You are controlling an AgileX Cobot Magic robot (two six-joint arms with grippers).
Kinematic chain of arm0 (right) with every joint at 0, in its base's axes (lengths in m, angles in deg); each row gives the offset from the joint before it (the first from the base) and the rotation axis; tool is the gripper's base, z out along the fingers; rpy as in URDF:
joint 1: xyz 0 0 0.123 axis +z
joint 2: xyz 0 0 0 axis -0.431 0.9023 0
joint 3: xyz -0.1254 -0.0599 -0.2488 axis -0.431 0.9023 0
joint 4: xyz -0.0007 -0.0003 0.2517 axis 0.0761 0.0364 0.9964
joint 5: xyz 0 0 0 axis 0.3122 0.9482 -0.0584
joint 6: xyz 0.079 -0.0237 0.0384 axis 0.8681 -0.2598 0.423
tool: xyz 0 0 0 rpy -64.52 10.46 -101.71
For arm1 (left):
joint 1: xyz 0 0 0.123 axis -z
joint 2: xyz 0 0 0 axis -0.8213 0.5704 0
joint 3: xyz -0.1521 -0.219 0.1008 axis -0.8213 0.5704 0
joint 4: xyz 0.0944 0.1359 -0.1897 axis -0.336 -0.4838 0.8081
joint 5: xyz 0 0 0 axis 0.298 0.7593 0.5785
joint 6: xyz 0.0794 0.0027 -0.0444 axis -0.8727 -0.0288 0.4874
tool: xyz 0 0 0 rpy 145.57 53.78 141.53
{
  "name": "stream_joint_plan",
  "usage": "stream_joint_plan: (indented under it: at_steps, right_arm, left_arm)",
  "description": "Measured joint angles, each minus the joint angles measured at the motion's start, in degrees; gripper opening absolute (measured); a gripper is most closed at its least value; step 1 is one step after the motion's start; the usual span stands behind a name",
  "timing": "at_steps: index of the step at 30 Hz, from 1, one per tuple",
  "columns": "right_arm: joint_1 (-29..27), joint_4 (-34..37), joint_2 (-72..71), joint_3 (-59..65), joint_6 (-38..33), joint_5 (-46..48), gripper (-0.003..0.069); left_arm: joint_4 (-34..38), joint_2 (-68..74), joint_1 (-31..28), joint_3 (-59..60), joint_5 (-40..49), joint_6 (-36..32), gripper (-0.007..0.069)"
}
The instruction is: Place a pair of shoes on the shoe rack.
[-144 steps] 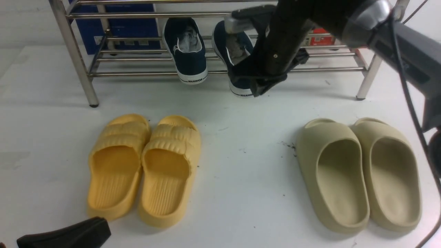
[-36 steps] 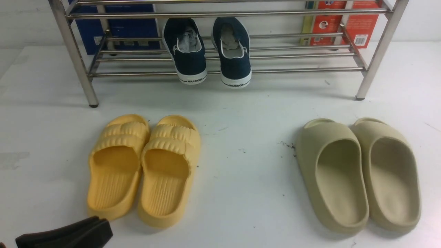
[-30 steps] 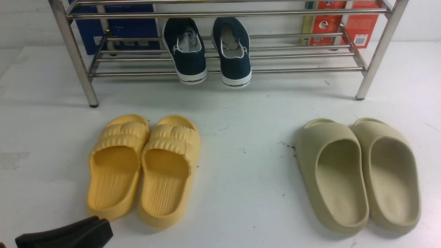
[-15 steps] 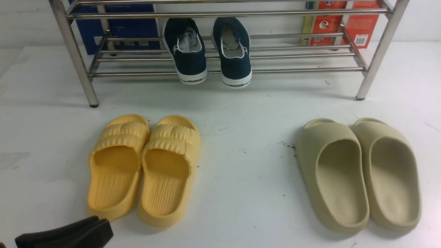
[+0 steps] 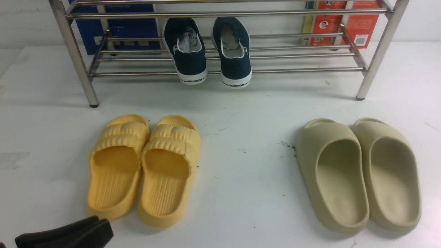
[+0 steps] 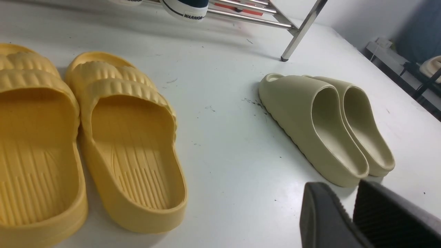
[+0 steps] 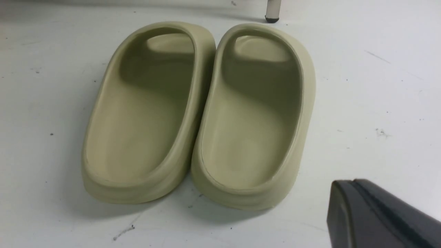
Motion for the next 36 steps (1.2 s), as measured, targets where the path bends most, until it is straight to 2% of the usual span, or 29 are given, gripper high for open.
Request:
stream_joint_plan:
  at_steps: [6,8,10,12,13,14,17,19,22,26,36]
  right_arm:
    - [0.0,0.0,0.0,0.0,0.0,0.0,0.0012]
    - [0.0,0.0,0.0,0.0,0.0,0.0,0.0013]
    - [0.0,0.0,0.0,0.0,0.0,0.05,0.0015]
    - [0.0,0.0,0.0,0.0,0.0,0.05,0.0016]
    - [0.0,0.0,0.0,0.0,0.0,0.05,0.0016]
    - [0.0,0.0,0.0,0.0,0.0,0.05,0.0017]
    - [0.0,0.0,0.0,0.0,0.0,0.05,0.002]
    - [0.0,0.0,0.0,0.0,0.0,0.05,0.0022]
    - [0.0,0.0,0.0,0.0,0.05,0.1,0.0024]
    - [0.0,0.0,0.0,-0.01,0.05,0.1,0.0029]
    - [0.0,0.07,0.0,-0.06,0.05,0.15,0.0038]
  left_arm:
    - [-2.9,-1.07,-1.33,0.9,-0.12,-1.54,0.0164]
    - [-1.08,-2.94,-5.17,2.01,-0.13,-2.1,0.0155]
    - [2.71,-6.17,-12.27,3.62,-0.06,-3.2,0.0097]
    - [5.15,-8.53,-17.38,5.05,-0.11,-5.24,0.0048]
    - [5.15,-8.83,-18.0,5.24,-0.1,-5.89,0.004]
    - [7.01,-10.72,-22.16,6.67,-0.25,-8.22,-0.0014]
    - [9.49,-14.04,-29.8,10.12,-0.46,-13.82,-0.0013]
    - [10.09,-14.79,-32.78,12.14,-0.58,-15.15,-0.0013]
    - [10.17,-14.86,-34.89,13.83,0.61,-15.69,-0.0013]
    - [10.33,-14.86,-34.4,14.13,6.68,-15.75,-0.0013]
    - [10.4,-14.86,-33.36,14.18,7.28,-15.75,-0.0013]
